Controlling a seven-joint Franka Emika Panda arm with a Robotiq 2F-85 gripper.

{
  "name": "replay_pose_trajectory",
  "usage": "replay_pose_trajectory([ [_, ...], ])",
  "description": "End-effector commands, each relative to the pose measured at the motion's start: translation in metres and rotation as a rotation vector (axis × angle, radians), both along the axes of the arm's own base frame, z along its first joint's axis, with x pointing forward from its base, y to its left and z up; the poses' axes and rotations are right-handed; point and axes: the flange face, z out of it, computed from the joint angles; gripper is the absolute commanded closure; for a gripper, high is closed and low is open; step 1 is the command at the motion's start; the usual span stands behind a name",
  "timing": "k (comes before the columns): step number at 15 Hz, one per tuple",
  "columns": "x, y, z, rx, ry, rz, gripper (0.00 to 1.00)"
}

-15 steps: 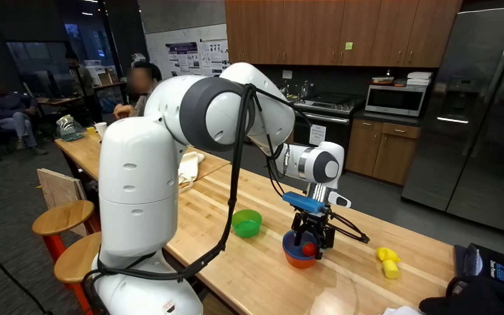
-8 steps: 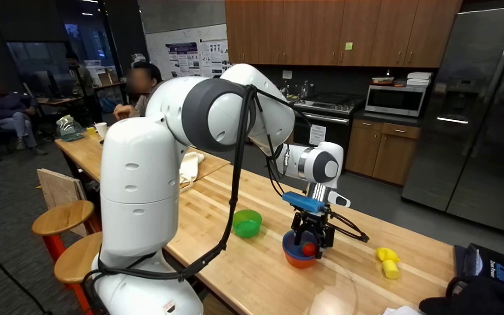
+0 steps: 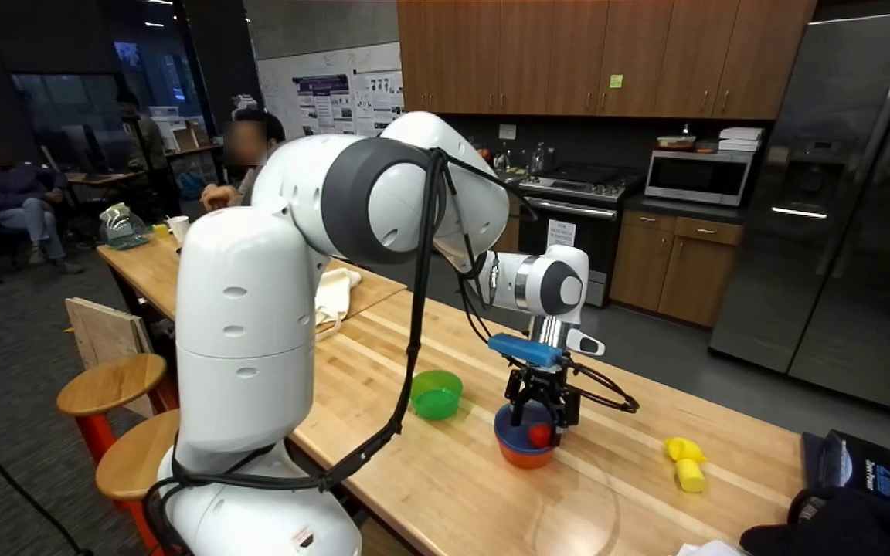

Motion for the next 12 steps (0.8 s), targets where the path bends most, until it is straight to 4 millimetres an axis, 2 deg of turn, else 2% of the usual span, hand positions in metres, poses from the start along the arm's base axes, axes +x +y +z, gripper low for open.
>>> replay_pose_trajectory([
  [1,-0.003,0.005,0.006,-0.018,0.009,0.039,0.00],
  [3,-0.003,0.009,0.016,-0.013,-0.005,0.053,0.00],
  [6,-0.001,0.010,0.028,-0.107,0.013,0.111,0.00],
  [10,-0.003,0.004,0.033,-0.202,0.036,0.200,0.00],
  [12,-0.004,0.005,0.035,-0.169,0.002,0.204,0.00],
])
